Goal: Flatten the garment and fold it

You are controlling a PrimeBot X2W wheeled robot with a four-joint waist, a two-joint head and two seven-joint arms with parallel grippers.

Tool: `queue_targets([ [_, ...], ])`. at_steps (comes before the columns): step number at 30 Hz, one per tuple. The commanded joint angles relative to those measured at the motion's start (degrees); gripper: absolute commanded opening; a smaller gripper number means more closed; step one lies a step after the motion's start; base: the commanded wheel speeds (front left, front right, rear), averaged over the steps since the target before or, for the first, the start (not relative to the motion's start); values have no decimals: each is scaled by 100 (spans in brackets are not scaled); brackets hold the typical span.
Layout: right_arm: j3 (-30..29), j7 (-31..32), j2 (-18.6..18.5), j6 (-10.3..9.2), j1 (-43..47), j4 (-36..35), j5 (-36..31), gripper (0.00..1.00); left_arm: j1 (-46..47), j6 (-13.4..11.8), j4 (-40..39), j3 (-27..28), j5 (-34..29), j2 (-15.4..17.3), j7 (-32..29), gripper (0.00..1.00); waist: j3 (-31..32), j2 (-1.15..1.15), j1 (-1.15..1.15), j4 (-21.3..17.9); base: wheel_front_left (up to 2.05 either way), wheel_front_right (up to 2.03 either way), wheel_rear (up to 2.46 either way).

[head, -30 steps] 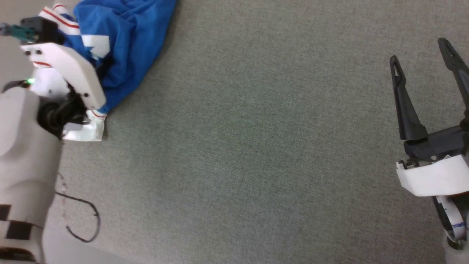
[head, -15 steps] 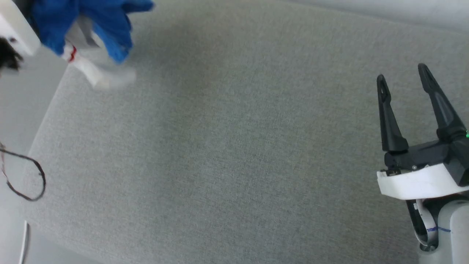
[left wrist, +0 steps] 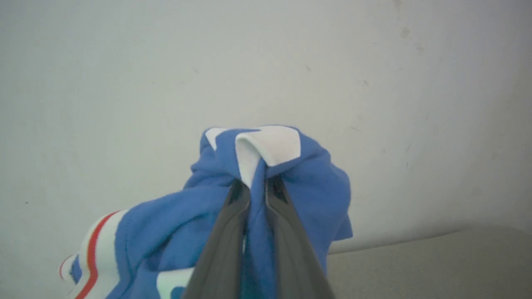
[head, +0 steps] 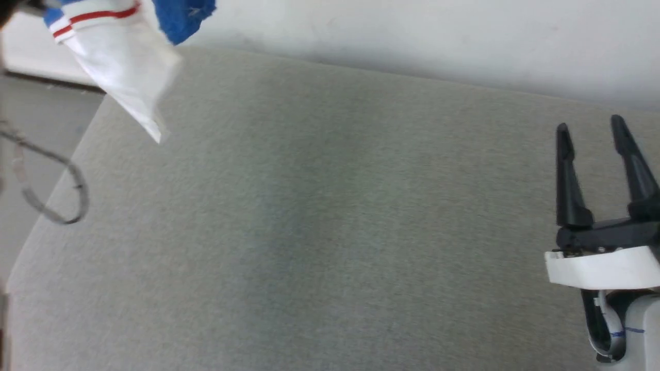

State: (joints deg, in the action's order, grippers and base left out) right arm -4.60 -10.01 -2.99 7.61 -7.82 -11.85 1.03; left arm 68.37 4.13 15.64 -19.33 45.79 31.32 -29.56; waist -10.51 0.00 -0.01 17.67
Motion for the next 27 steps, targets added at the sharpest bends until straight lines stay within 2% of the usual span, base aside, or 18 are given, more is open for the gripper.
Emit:
queue_targets([
  [1, -45, -35, 9, -12, 65, 10, 34, 100, 80, -38, -77, -50, 24, -111, -15, 0, 245, 0, 1, -361, 0, 0, 0],
  [8, -291, -112, 11, -12, 76, -51, 124, 100, 99, -272, -695, -340, 214, -748, -242, 0, 355, 0, 1, -940, 0, 0, 0],
  [14, -445, -152, 11, -12, 63, -117, 192, 100, -221, -434, -962, -684, 161, -1247, -83, 0, 371, 0, 1, -1500, 0, 0, 0],
  [18, -658, -188, 11, -12, 82, -163, 238, 100, -607, -439, -1173, -1059, -152, -1486, 296, 0, 330, 0, 1, -1807, 0, 0, 0],
  [23, -863, -203, 11, -12, 135, -198, 282, 100, -1333, -657, -1183, -1513, -490, -1919, 902, 0, 240, 0, 1, -2075, 0, 0, 0],
  [27, -954, -208, 11, -12, 178, -206, 316, 100, -1930, -747, -860, -1997, -915, -2027, 1348, 0, 146, 0, 1, -2241, 0, 0, 0],
])
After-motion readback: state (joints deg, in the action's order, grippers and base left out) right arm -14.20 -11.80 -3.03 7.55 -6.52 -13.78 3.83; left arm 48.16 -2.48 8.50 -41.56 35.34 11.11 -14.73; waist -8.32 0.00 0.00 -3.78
